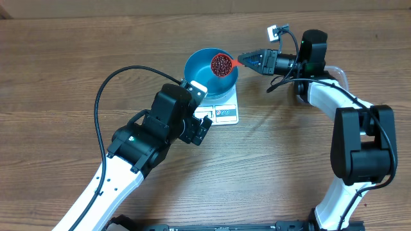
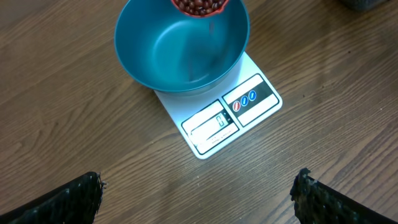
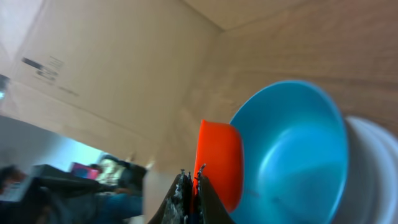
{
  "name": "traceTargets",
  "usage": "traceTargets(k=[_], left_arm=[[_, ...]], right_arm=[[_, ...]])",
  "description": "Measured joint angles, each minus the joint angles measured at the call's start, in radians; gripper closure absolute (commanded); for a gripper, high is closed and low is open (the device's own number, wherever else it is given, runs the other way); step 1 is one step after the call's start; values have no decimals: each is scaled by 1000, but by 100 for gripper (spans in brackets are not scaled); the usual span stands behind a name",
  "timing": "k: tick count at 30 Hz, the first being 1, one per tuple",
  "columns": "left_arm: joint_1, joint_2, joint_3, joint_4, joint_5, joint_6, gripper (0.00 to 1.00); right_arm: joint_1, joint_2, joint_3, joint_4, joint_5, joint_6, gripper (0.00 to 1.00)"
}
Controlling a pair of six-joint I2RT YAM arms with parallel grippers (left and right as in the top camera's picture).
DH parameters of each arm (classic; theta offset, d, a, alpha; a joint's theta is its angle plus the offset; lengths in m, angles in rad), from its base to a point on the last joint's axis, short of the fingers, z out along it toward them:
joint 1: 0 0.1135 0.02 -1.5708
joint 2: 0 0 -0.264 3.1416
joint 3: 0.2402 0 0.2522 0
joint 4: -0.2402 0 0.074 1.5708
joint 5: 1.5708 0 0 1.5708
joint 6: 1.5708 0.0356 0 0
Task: Scoop item into bowl and weigh 150g on scale
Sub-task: 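Tilt the scoop with the right gripper to pour beans into bowl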
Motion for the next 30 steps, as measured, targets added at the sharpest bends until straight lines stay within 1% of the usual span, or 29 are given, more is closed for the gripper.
traceTargets(k=[9,13,20,21,26,30], left_arm=[[0,0,0,0,0,0,0],[0,0,0,0,0,0,0],[0,0,0,0,0,0,0],[0,0,0,0,0,0,1],[0,0,0,0,0,0,0],[0,0,0,0,0,0,0]], right_arm=[[14,0,0,0,64,-348,96],[14,0,0,0,67,-482,96],[14,0,0,0,66,-761,96],[14,0,0,0,66,-779,96],[14,0,0,11,31,-993,96],[14,0,0,84,-32,-1108,96]])
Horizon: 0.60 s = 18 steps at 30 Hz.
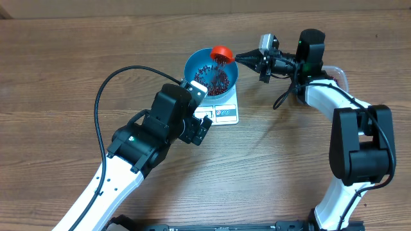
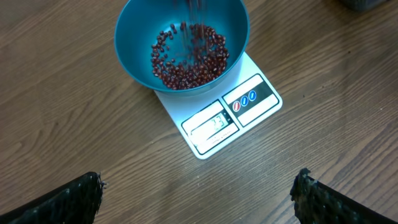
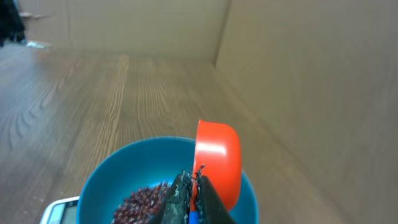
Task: Scoop item into bowl and weigh 150g on scale
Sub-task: 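Tilt the scoop with the right gripper to pour beans into bowl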
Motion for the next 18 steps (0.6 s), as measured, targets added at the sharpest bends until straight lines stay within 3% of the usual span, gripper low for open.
traceTargets(k=[11,14,18], left_arm=[[0,0,0,0,0,0,0],[0,0,0,0,0,0,0],[0,0,0,0,0,0,1]], right_arm=[[0,0,0,118,-101,-39,96],[-1,0,0,130,-107,15,96],[-6,0,0,238,-101,204,96]])
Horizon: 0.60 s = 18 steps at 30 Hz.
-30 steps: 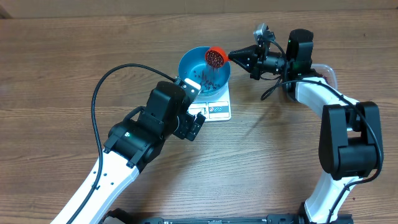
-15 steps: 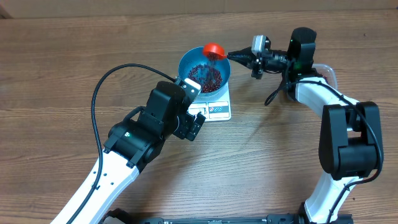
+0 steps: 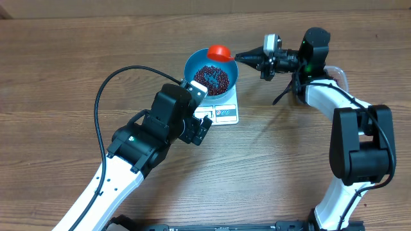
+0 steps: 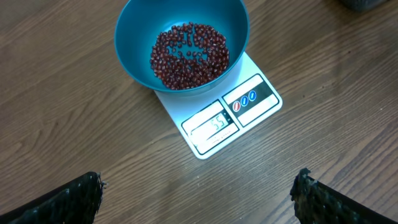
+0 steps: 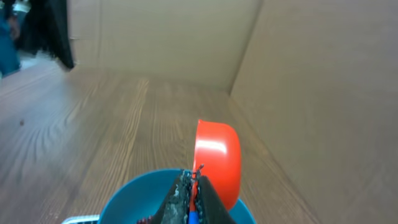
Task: Scoop item into bowl and weigh 150g on scale
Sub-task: 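Tilt the scoop with the right gripper to pour beans into bowl, then move the empty scoop with the right gripper back to the bean tub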
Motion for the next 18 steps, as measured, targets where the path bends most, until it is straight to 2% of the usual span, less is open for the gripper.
traceTargets(k=[2,4,6,12,18], left_arm=[[0,0,0,0,0,0,0],[0,0,0,0,0,0,0],[0,0,0,0,0,0,0],[0,0,0,0,0,0,0],[0,0,0,0,0,0,1]], right_arm=[[-8,0,0,74,20,110,96],[-43,1,0,190,72,340,96],[-72,0,0,241,116,478,96],[-206,1,0,254,243,888,96],[-258,1,0,253,245,1063,96]])
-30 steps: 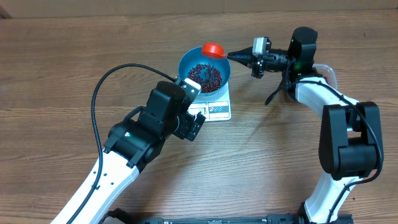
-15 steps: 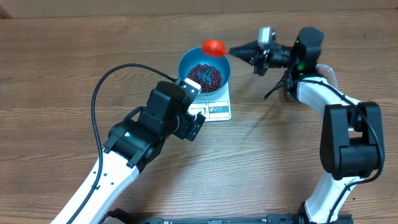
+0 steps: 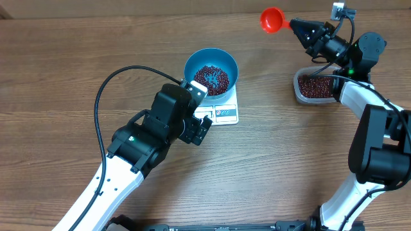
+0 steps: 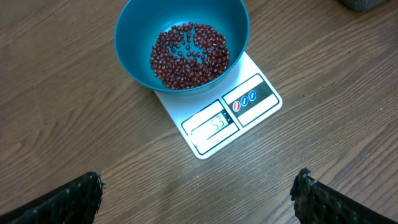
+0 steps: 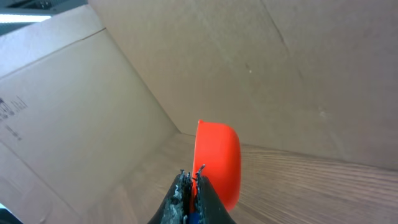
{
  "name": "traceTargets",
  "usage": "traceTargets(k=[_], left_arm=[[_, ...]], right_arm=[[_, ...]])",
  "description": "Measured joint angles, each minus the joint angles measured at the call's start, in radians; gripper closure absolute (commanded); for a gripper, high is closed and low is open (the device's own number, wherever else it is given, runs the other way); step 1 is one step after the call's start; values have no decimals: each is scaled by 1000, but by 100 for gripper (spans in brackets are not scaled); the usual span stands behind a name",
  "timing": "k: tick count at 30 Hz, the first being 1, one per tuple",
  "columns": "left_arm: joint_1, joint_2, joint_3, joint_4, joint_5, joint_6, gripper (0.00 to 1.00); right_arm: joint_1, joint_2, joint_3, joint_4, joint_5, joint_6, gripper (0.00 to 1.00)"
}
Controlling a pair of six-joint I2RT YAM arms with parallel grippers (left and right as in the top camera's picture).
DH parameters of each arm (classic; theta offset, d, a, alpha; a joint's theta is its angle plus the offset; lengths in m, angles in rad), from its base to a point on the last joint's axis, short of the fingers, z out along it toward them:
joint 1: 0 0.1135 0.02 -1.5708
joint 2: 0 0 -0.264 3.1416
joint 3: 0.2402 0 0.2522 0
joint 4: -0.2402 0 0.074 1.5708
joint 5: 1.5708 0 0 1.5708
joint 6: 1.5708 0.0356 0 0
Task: Scoop item into bowl and weigh 150g on scale
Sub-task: 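Move the empty scoop with the right gripper back to the bean tub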
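Observation:
A blue bowl [image 3: 211, 72] [image 4: 182, 41] holding red beans [image 3: 211, 77] [image 4: 189, 56] stands on a white scale [image 3: 225, 113] [image 4: 233, 112]. My right gripper [image 3: 297, 27] [image 5: 191, 176] is shut on the handle of an orange scoop [image 3: 271, 19] [image 5: 217, 162], held high at the far right, beside and above a clear container of beans [image 3: 314, 87]. The scoop's inside cannot be seen. My left gripper [image 4: 199, 190] is open, hovering over the table just in front of the scale, with nothing between its fingers.
Cardboard walls [image 5: 261, 68] close off the back of the table. The left arm [image 3: 148, 138] reaches across the front left; a black cable [image 3: 106, 90] loops beside it. The right arm's links [image 3: 372, 138] stand along the right edge.
My right gripper has carried the orange scoop from over the bowl's far rim away to the far right, near the bean container. The scale's reading is about the same. Left arm unmoved.
The scoop, full of beans, was first over an empty bowl. Then it was tipped, with beans falling into the bowl. Then the beans lay settled and the scoop sat at the rim. Now the scoop is away at the far right.

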Motion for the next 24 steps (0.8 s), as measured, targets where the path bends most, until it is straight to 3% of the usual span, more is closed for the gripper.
traceTargets(k=[7,14,18,24], left_arm=[[0,0,0,0,0,0,1],[0,0,0,1,0,0,1],[0,0,0,0,0,0,0],[0,0,0,1,0,0,0]], right_arm=[[2,0,0,-123,78,36,96],[2,-5,1,-360,204,12,96],[2,-66,-4,-673,333,-135,96],[2,-280,-6,-901,491,-338,96]])
